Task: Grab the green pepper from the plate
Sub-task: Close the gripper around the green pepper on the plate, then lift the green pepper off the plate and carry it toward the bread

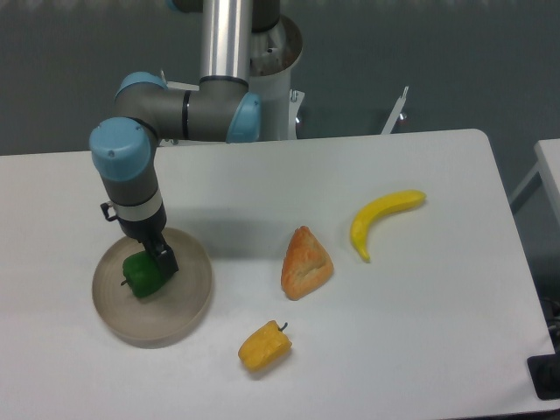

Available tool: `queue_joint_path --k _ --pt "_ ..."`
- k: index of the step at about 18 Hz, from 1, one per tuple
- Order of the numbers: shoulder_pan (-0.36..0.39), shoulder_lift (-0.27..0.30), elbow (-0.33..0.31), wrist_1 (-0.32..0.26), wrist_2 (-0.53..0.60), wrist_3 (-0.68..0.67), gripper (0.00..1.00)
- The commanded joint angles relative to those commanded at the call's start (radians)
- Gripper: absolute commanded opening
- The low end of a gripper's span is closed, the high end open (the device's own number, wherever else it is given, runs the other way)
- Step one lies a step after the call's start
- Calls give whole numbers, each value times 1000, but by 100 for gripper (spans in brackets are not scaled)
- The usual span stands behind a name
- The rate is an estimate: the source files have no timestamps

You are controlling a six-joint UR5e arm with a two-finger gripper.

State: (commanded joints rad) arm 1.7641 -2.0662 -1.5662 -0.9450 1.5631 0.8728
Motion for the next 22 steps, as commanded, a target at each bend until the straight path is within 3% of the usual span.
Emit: queue_joint_path --k 6,7,9,10,13,17,22 --pt "-6 -52 8 54 2 9 100" --pt "-5 -54 11 52 2 12 71" --pt "-3 -46 2 51 2 14 39" --pt "0 -42 0 48 0 14 31" --pt "27 -20 0 45 -3 14 30" --pt "118 89 -25 25 -60 14 30" --pt "256 184 -2 -112 -146 92 28"
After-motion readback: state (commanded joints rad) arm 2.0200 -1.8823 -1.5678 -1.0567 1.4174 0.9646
